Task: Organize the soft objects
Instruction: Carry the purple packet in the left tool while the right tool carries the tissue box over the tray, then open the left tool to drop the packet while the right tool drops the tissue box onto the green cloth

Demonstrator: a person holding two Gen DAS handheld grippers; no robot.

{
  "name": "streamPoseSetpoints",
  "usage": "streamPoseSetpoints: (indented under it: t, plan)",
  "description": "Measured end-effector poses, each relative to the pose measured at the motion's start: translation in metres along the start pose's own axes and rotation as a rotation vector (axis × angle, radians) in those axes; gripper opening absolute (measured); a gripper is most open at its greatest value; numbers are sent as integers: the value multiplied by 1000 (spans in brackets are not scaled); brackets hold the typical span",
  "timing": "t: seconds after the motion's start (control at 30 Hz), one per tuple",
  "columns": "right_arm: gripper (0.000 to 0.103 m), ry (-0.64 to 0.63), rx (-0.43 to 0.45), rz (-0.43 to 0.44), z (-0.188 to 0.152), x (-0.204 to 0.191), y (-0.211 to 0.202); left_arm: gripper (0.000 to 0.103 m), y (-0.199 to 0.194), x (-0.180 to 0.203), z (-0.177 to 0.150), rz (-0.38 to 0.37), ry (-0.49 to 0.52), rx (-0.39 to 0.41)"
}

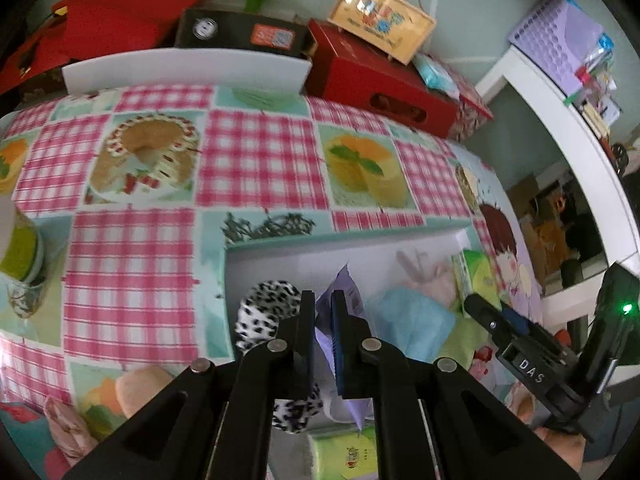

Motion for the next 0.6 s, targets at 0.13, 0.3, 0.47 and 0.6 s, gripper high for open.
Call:
streamPoseSetpoints:
  t: [0.13, 0.3, 0.47, 0.6]
  plan:
    - [52, -12, 7, -5, 1, -1, -2, 7, 2, 7, -3, 12, 16, -9]
    - [56, -29, 29, -12, 5, -5, -9, 19, -5, 4, -1, 22, 2, -4]
    - [57, -49, 39, -22, 7, -9, -16, 38, -20, 0, 4, 46, 0, 33]
    - [59, -61, 39, -37, 8, -11, -23, 55, -31, -10, 8, 97, -16, 62]
Point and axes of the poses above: each gripper's, at about its wrist camera, not at the fingertips, and y roughly the way its jaws point, x to its right, z to its top, the point moved 10 cm from there along y, roughly the way its jaws point, and after that the axes turned 4 degrees about -z, right-handed, at the moved point
